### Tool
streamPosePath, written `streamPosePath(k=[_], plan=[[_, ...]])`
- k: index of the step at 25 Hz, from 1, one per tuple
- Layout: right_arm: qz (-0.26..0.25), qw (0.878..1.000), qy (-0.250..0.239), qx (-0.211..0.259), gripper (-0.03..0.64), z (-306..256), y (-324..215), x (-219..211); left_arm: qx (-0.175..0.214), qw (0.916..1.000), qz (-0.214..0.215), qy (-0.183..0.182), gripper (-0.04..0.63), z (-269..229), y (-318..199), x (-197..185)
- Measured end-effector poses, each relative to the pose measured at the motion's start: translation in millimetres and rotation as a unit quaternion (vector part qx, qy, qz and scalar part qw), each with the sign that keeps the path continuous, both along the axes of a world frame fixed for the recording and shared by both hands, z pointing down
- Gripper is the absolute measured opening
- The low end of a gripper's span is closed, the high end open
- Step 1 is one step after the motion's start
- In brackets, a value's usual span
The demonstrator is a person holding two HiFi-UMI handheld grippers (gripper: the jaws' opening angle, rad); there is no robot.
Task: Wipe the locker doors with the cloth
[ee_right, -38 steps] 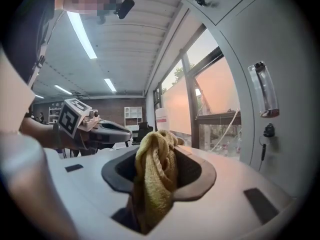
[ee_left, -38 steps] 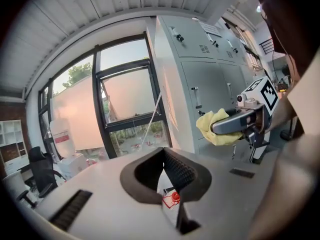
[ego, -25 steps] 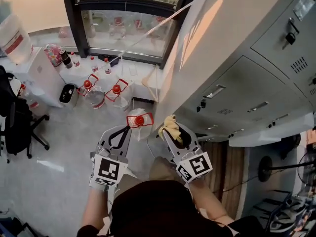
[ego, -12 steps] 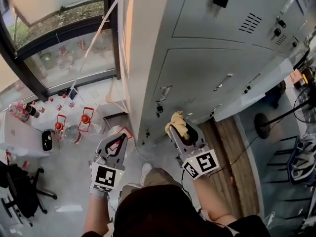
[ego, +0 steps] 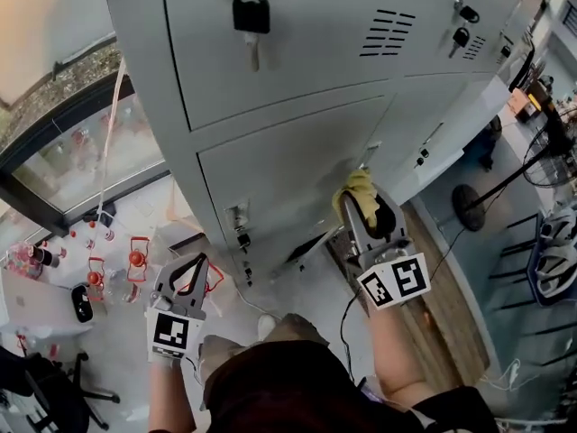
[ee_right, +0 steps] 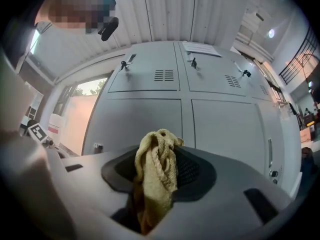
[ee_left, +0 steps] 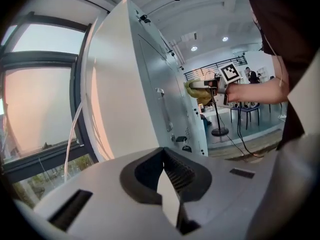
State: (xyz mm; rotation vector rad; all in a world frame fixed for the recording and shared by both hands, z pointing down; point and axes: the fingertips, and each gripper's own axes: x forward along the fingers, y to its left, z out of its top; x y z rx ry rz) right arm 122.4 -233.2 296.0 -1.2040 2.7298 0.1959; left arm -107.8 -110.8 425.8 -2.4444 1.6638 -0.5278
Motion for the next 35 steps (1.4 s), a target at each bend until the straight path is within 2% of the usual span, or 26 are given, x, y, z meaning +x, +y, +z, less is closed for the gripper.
streamPosePath(k=[4,13,18,24,28,35], plan=[[0.014,0.999,-0.014,0.03,0.164,-30,-22,9,-0.001,0.9999,0.008,-0.012,0.009,4,-14,1],[0.057,0.995,-0.038,0.076,0.166,-87,-42,-4,0.003,0.9983,0.058,-0.006,0.009,-7,-28,-4],[0.076,0.993,-0.057,0.077,0.169,-102,-49,-15,0.003,0.9951,0.099,-0.002,0.009,-7,-32,-4],[0.084,0.991,-0.088,0.058,0.17,-106,-51,-17,0.007,0.9916,0.127,0.021,0.009,-14,-37,-6],[0.088,0.991,-0.087,0.057,0.169,-110,-44,-25,0.004,0.9884,0.147,0.036,0.009,-16,-37,-5],[0.088,0.989,-0.091,0.073,0.169,-120,-18,-55,0.008,0.9837,0.176,0.035,0.009,-18,-36,-5]])
